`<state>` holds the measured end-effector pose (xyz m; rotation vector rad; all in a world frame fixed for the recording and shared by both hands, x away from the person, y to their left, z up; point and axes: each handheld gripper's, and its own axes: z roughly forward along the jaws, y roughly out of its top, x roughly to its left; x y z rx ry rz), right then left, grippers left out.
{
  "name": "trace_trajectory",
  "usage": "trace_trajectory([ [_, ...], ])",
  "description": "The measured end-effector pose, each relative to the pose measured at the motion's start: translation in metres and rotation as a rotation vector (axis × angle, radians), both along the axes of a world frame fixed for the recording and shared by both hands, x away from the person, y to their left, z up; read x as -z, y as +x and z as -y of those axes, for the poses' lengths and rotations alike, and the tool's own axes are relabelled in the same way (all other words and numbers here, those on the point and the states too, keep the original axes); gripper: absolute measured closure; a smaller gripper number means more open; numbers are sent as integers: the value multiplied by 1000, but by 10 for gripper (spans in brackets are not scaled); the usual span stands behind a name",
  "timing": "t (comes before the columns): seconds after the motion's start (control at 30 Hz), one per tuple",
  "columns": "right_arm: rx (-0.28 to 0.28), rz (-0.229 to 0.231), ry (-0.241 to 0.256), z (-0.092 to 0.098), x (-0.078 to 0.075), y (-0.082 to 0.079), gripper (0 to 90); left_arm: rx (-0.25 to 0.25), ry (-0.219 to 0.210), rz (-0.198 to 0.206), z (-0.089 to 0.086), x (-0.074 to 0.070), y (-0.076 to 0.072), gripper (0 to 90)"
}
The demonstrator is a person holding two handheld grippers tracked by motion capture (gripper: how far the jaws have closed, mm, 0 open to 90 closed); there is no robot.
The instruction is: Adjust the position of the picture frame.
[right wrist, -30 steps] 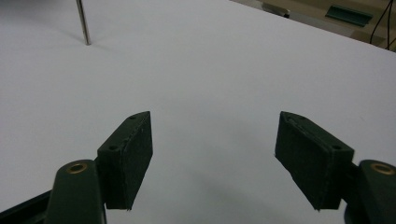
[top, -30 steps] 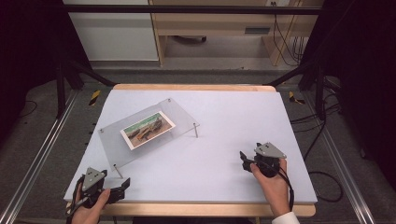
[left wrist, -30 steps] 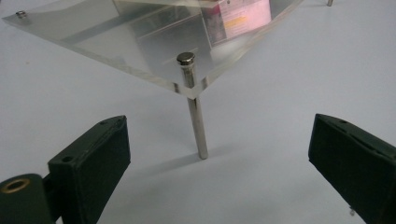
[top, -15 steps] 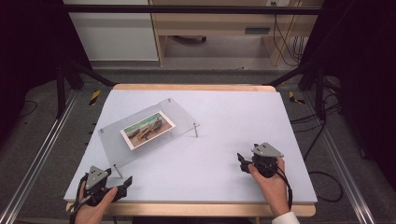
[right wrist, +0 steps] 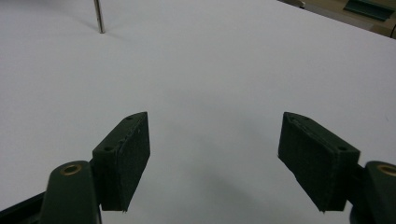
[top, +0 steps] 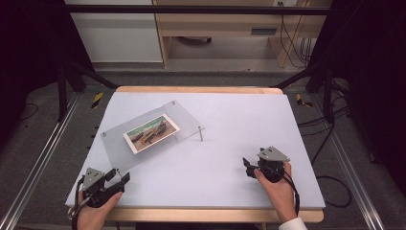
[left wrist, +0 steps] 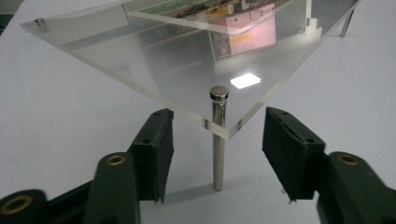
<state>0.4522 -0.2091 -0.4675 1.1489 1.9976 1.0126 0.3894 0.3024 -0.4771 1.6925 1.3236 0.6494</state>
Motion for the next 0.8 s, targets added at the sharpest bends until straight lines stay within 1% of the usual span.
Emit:
trace_trajectory([
  [0.07, -2, -1, -2, 0, 0, 0, 252, 6, 5, -3, 0, 1, 2, 484],
  [0.1, -2, -2, -2, 0, 0, 0, 252, 11, 18, -6, 0, 1, 2, 503],
  [0.13, -1, -2, -3, 0, 0, 0, 251, 16, 32, 2, 2, 2, 2, 527],
  [0.23, -2, -5, -5, -1, 0, 0, 250, 22, 51, 9, 4, 1, 2, 579],
  [0.3, -3, -7, -4, -1, 1, 0, 250, 24, 45, 13, 3, 1, 3, 636],
  [0.33, -5, -6, -12, -1, 1, 0, 250, 23, 37, 15, 3, 1, 3, 662],
  [0.37, -7, -4, -14, -2, 1, 0, 250, 23, 27, 16, 2, 1, 4, 690],
  [0.43, -13, -3, -17, -4, 0, -1, 243, 13, -6, 6, -1, 1, 5, 740],
  [0.5, -21, 3, -29, -9, -2, -1, 227, 19, -27, 0, -3, 0, 5, 790],
  [0.53, -32, 11, -32, -13, -4, -1, 220, 19, -35, -2, -2, -1, 4, 817],
  [0.57, -41, 15, -24, -19, -6, 0, 212, 19, -45, 2, -2, -2, 4, 822],
  [0.67, -108, 5, -53, -44, -11, 6, 188, 27, -62, 10, -3, -5, 4, 826],
  [0.7, -159, 0, -66, -61, -15, 13, 182, 26, -79, 18, -4, -6, 4, 839],
  [0.73, -159, 0, -66, -61, -15, 13, 182, 31, -86, 22, -5, -7, 4, 839],
  [0.77, -169, -2, -64, -70, -16, 17, 187, 30, -97, 27, -5, -8, 4, 840],
  [0.8, -177, -4, -57, -77, -18, 22, 212, 29, -105, 28, -6, -9, 4, 840],
])
